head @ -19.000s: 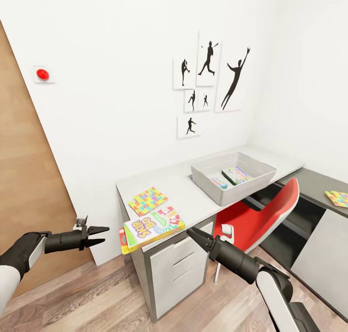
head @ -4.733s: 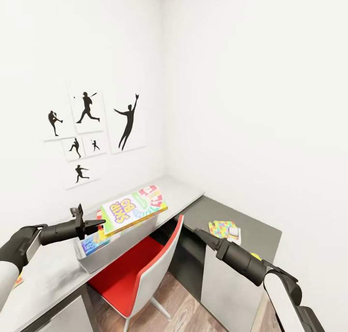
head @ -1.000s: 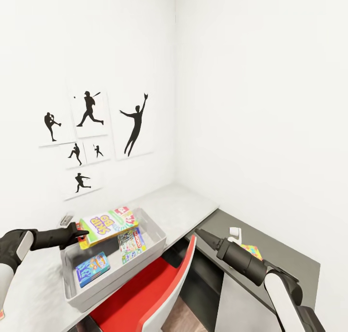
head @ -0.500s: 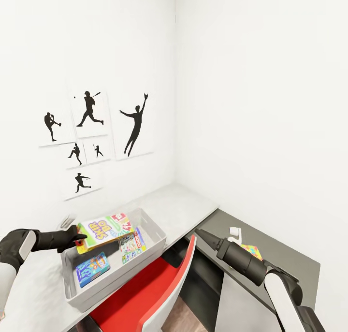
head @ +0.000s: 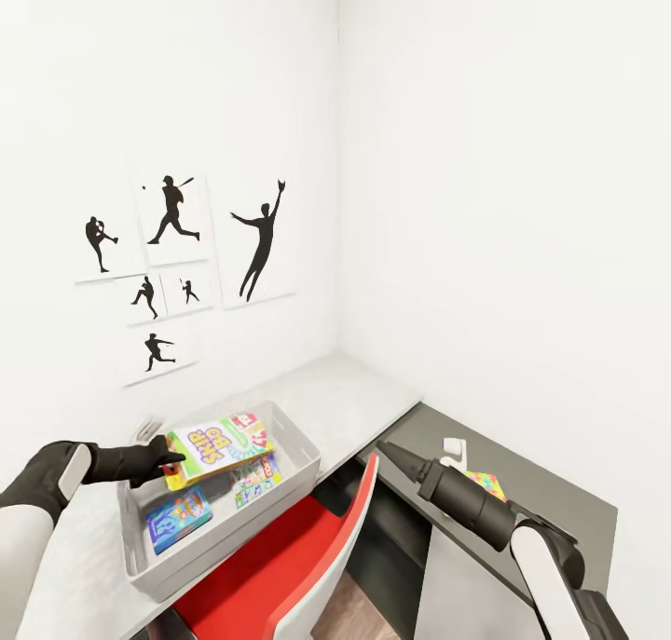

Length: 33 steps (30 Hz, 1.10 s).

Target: Put all the toys in the child's room - the three board games (two on the bed and one on the table), the two jigsaw puzzles on the table, and the tennis ball on the table - inside the toy box on the table in the child's room.

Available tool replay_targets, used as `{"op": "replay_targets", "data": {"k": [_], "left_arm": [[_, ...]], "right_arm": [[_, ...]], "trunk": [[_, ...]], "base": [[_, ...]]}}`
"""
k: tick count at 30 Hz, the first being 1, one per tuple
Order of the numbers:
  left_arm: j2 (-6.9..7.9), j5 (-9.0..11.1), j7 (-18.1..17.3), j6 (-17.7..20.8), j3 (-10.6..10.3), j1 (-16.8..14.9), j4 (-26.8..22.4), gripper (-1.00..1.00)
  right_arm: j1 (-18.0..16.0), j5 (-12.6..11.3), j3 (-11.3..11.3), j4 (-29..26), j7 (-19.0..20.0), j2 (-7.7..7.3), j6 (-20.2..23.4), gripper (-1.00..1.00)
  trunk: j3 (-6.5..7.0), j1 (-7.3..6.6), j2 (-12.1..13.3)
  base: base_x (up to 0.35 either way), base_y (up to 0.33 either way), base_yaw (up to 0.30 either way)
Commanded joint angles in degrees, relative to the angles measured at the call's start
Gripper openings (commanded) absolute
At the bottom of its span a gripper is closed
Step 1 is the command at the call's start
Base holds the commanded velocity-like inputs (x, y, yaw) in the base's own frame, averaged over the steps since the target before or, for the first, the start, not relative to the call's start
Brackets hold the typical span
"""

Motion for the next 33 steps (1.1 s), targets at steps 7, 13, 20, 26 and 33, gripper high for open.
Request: {"op": "replay_targets", "data": {"k": [7,13,20,26,33], "left_arm": [[-1.39,0.19,1.97,0.92,0.18,-0.04,0.83,-1.00],[-2.13,0.30,6.18,1.04,0.19,-0.03,1.54,-1.00],[-2.23,0.36,6.95,1.06,0.19,-0.04,1.68,-1.00],[-2.31,0.41,7.35,1.00,0.19,-0.04,1.78,-1.00],[-2.72,0.38,7.48,0.98,0.19,-0.03,1.79,-1.00]], "right_arm": [[-0.02,-0.29,0.00,0.00,0.03,0.00,0.39,1.00],[-0.02,-0.29,-0.03,0.00,0.03,-0.05,0.39,1.00],[-0.02,-0.29,-0.02,0.00,0.03,-0.11,0.39,1.00],[-0.02,-0.29,0.01,0.00,0.03,-0.03,0.39,1.00],[-0.02,-0.29,0.02,0.00,0.03,0.05,0.39,1.00]], "trunk": [[-0.03,0.02,-0.04],[-0.03,0.02,-0.04],[-0.03,0.02,-0.04],[-0.03,0.02,-0.04],[-0.03,0.02,-0.04]], "base": [[0.000,0.000,0.000],[0.000,0.000,0.000],[0.000,0.000,0.000],[0.000,0.000,0.000],[0.000,0.000,0.000]]}}
